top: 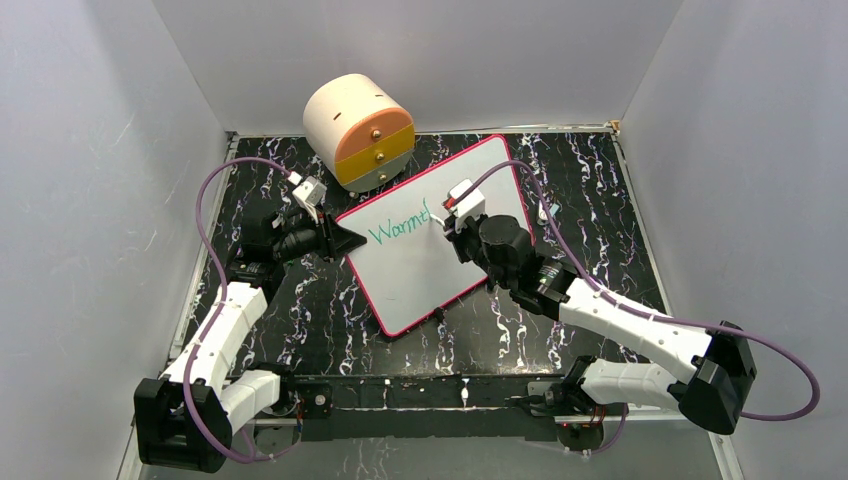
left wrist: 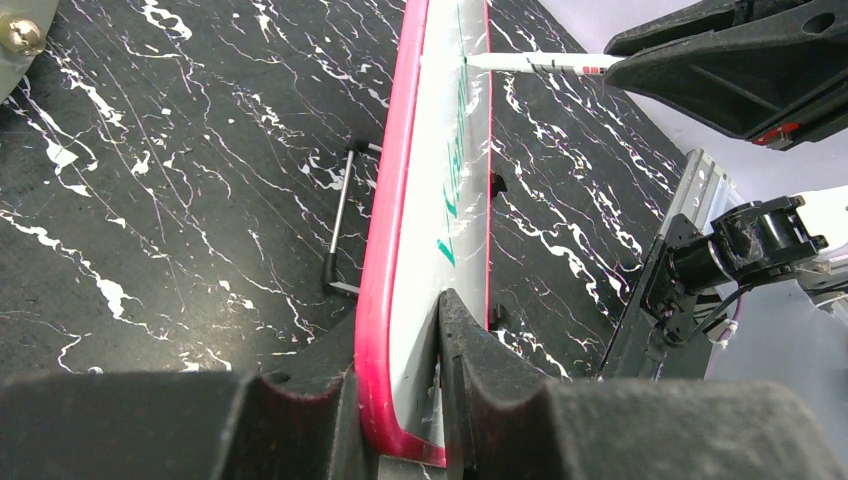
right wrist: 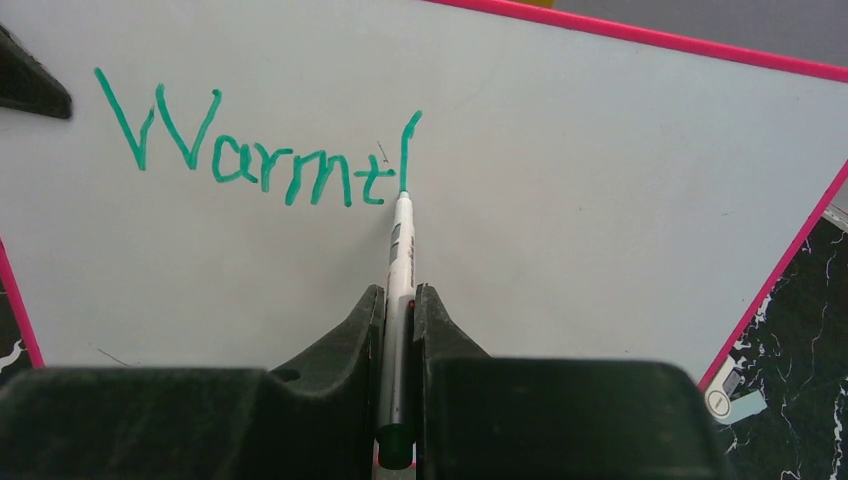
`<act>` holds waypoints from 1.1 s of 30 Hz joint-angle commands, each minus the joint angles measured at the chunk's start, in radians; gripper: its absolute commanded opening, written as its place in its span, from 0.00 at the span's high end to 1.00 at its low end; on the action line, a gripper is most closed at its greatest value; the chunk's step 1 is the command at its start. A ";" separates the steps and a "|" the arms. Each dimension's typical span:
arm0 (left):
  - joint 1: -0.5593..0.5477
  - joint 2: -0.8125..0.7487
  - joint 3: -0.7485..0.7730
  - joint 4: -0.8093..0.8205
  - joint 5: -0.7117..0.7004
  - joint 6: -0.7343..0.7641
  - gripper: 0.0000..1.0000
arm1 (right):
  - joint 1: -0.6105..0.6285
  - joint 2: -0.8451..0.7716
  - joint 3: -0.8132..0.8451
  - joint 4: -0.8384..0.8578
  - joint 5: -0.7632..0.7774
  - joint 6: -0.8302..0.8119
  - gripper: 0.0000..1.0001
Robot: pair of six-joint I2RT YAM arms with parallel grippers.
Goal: Write a sentence on the whiteboard
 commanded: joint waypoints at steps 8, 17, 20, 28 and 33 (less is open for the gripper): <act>-0.031 0.052 -0.054 -0.158 -0.124 0.192 1.00 | -0.003 0.001 0.006 0.113 0.019 -0.020 1.00; -0.031 0.050 -0.054 -0.158 -0.126 0.193 1.00 | -0.003 0.016 0.012 0.134 0.049 -0.036 1.00; -0.031 0.050 -0.054 -0.158 -0.127 0.192 1.00 | -0.005 0.019 0.015 0.127 0.063 -0.034 1.00; -0.030 0.049 -0.054 -0.160 -0.127 0.193 1.00 | -0.011 0.011 0.012 0.091 0.076 -0.021 1.00; -0.031 0.049 -0.054 -0.160 -0.129 0.193 1.00 | -0.012 0.008 0.011 0.060 0.070 -0.007 1.00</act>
